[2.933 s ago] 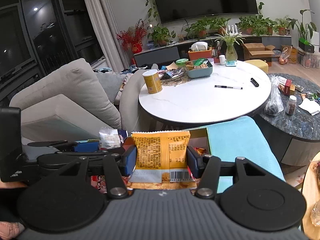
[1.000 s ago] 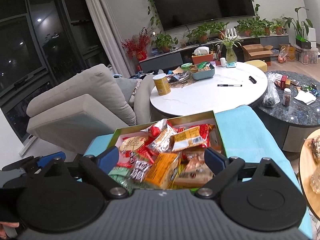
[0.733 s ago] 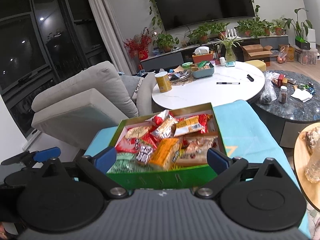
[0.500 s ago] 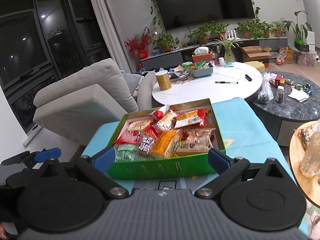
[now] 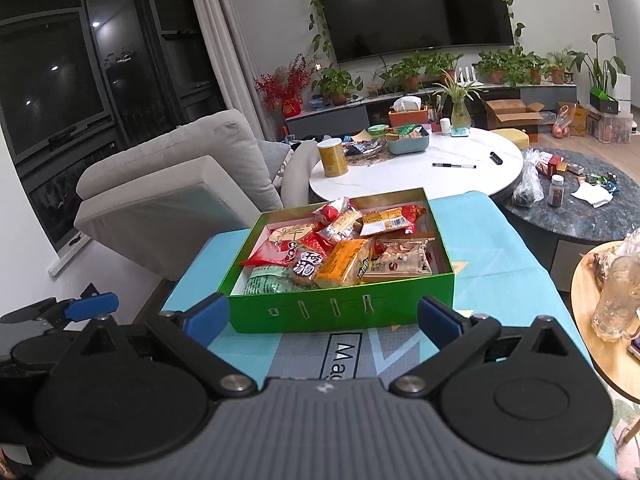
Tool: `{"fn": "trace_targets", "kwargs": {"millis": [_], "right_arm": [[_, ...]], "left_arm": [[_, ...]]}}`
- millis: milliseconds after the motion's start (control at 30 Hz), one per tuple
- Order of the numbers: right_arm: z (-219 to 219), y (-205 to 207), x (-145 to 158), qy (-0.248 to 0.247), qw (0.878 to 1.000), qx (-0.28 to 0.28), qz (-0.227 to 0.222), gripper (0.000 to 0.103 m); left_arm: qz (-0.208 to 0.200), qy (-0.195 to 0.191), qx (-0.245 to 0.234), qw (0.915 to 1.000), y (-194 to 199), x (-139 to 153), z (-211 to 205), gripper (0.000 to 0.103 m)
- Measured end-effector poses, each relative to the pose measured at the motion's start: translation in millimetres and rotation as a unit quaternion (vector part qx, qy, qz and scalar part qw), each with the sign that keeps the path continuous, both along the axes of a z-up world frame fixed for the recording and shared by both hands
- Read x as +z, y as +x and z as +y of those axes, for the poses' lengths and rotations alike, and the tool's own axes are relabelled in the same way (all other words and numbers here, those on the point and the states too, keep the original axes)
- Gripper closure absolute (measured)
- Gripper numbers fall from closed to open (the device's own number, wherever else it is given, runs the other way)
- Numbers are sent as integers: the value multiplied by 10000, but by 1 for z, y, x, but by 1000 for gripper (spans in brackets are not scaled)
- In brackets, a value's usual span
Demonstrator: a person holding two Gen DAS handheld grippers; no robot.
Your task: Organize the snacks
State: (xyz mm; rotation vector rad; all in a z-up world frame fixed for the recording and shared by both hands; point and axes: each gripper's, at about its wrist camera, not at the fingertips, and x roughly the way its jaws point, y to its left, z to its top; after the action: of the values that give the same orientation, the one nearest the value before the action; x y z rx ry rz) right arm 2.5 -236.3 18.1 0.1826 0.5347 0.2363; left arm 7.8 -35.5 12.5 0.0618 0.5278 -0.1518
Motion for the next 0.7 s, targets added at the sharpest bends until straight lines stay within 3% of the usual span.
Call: {"fn": "trace_targets", "kwargs": {"millis": [700], "right_arm": [[1,-15,2,-51,10000,-14,-71,16]], "left_arm": [[-58,65,-83,9999,-10,3,-2,1]]}}
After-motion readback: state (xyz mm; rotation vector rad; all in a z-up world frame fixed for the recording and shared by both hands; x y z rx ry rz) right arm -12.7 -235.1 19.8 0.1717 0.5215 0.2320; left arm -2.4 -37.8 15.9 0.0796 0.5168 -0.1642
